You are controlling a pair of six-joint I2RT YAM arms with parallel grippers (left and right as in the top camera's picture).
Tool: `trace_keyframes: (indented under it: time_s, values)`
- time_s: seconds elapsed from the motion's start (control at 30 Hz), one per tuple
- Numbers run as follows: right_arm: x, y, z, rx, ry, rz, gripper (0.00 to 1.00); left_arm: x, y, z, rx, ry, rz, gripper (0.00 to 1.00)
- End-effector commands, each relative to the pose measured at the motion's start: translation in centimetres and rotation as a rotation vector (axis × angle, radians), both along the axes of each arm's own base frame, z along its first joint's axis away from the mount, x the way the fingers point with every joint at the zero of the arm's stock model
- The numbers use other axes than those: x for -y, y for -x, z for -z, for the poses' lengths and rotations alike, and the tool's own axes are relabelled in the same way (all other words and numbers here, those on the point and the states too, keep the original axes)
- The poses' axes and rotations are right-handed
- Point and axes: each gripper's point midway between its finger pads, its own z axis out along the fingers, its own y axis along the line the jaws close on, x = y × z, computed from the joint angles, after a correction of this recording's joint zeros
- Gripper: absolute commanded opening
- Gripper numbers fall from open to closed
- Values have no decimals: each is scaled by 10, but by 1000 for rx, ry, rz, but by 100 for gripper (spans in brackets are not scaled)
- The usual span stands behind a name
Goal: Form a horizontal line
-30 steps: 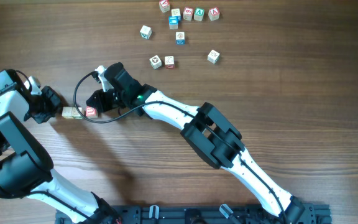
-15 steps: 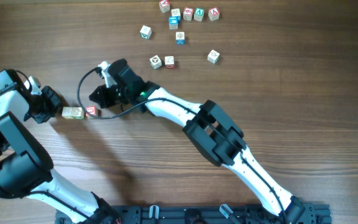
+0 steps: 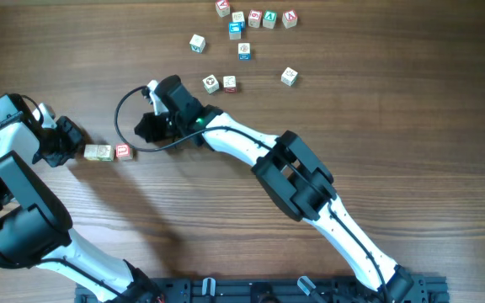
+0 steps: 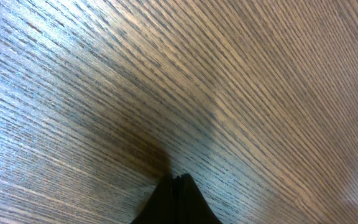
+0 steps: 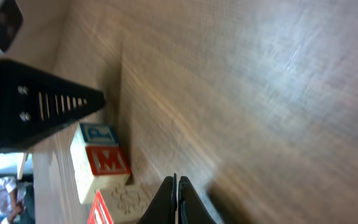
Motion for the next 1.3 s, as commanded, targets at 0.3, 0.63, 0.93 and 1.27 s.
trace_keyframes:
  time_s: [0.3, 0.63, 0.93, 1.27]
  values:
    - [-2, 20, 19, -96, 48, -10, 5, 3, 0, -3, 14, 12, -2, 4]
    - [-2, 32, 17, -208, 37, -15, 5, 4, -1, -4, 20, 21, 1, 4]
    - [2, 37, 11, -233, 60, -19, 5, 4, -1, -4, 20, 21, 1, 4]
    - [-2, 48, 2, -264, 20, -82, 4, 4, -1, -4, 21, 20, 1, 4]
